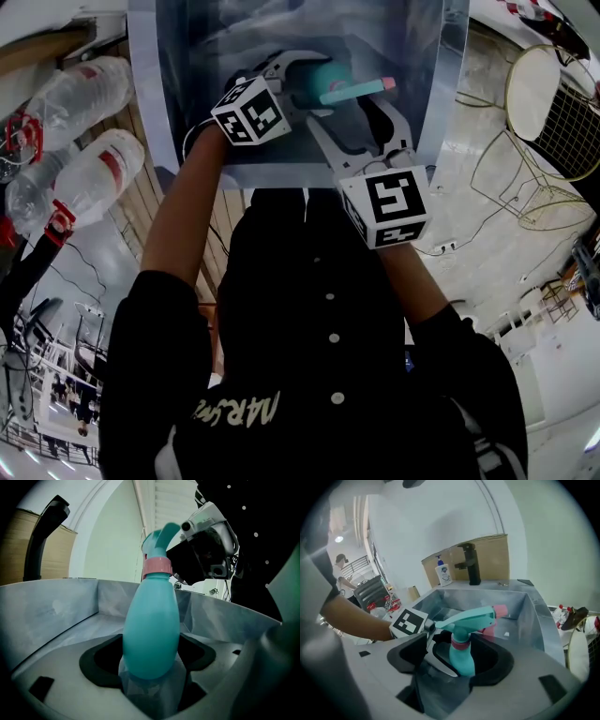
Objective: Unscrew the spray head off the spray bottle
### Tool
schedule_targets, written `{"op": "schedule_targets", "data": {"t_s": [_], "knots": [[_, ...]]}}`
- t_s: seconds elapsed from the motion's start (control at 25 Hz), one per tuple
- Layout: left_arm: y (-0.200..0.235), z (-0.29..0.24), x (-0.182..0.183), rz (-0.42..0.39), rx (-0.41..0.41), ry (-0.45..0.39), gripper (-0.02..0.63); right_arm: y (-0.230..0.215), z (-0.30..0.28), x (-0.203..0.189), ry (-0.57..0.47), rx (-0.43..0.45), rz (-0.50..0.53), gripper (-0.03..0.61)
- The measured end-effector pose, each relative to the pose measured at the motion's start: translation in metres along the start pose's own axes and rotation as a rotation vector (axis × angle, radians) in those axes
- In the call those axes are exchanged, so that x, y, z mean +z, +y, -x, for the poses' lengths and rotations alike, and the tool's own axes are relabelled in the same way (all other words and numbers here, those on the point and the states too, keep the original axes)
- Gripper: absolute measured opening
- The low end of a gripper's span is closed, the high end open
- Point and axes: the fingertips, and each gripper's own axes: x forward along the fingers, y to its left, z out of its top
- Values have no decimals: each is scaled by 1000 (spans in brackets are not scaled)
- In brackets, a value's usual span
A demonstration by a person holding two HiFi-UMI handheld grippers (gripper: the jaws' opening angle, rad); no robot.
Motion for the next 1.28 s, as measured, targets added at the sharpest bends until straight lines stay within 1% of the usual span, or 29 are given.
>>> {"op": "schedule_targets", "data": {"t_s": [0.36,0.56,0.64,0.76,0.96,1.04,1.12,1.28], "knots": [[0,-1,0,-5,3,9,382,1,-12,4,16,-7,94,304],[0,0,-1,-8,8,12,382,-3,-20,6,10,-27,144,288],[0,0,-2,-8,10,12,382,-5,-22,8,5,-41,158,268],[0,1,-2,-11,13,10,382,-9,-24,9,-10,-74,169,214],[1,1,-2,-10,16,12,382,-14,-30,13,-42,-98,179,166],[1,1,-2,-7,19,11,382,-14,-31,14,-58,-87,186,166],[1,1,-2,-5,20,11,382,-13,-30,14,-75,-59,190,166],[2,1,-2,-4,22,10,382,-10,-30,15,-106,49,214,164]]}}
